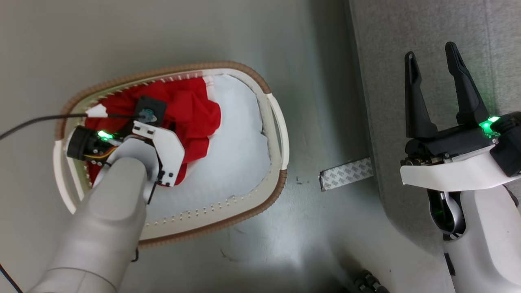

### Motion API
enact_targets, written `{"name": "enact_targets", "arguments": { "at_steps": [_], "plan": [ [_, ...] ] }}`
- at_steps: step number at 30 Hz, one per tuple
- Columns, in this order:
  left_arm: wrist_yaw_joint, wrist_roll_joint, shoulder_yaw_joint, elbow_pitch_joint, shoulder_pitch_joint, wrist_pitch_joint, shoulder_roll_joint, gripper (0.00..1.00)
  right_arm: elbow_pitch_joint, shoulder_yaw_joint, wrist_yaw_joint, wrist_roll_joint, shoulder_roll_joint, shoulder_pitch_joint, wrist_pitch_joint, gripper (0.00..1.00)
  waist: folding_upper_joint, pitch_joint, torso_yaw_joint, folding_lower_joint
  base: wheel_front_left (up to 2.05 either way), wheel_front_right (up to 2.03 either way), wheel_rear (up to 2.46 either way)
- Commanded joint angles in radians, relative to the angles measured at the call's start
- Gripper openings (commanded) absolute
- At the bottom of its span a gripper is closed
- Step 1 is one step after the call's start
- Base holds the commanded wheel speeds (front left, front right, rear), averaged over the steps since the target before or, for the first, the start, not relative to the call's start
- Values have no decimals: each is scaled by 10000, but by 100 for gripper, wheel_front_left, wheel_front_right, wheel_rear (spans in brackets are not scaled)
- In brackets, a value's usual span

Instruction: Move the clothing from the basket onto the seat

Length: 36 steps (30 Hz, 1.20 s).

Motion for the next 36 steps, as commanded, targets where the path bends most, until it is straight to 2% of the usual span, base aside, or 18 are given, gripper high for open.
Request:
{"name": "enact_targets", "arguments": {
  "at_steps": [1, 7, 8, 9, 10, 11, 17, 22, 32, 36],
  "plan": [
    [40, 14, 4, 195, -168, -79, 110, 100, -54, 3, -25, 49, 51, -177, 2, 100, 0, 364, -110, -2, 0, 0, 0],
    [78, -109, -52, 779, -515, -380, -11, 100, 6, -1, -25, 124, 61, -121, 7, 100, 0, 591, -122, -2, 0, 0, 0],
    [66, -119, -75, 853, -553, -448, -28, 91, 16, -11, -25, 158, 62, -112, 8, 100, 0, 606, -118, -2, 0, 0, 0],
    [49, -125, -96, 939, -597, -506, -45, 45, 25, -19, -25, 173, 63, -106, 8, 100, 0, 611, -113, -2, 0, 0, 0],
    [30, -131, -113, 1025, -620, -547, -67, 5, 38, -38, -25, 188, 64, -97, 8, 100, 0, 605, -104, -2, 0, 0, 0],
    [25, -138, -138, 1120, -632, -620, -107, 0, 59, -60, -25, 194, 63, -88, 8, 100, 0, 584, -87, -2, 0, 0, 0],
    [-79, -318, -215, 1425, -597, -1142, -401, 0, 255, -184, -25, 185, 50, 19, 7, 100, 0, 76, 213, -2, 0, 0, 0],
    [-156, -594, -198, 1590, -274, -1743, -698, 0, 490, -367, -26, -59, 47, 245, 3, 100, 0, -856, 629, -2, 0, 0, 0],
    [-473, -1395, -101, 1682, 861, -2717, -1148, 0, 1219, -689, -26, -262, -166, 1438, 4, 100, 0, -3922, 1662, -2, 0, 0, 0],
    [-466, -1756, -88, 1474, 1327, -2912, -1186, 0, 1485, -803, -26, -225, -287, 2075, 4, 100, 0, -5167, 1996, -2, 0, 0, 0]
  ]
}}
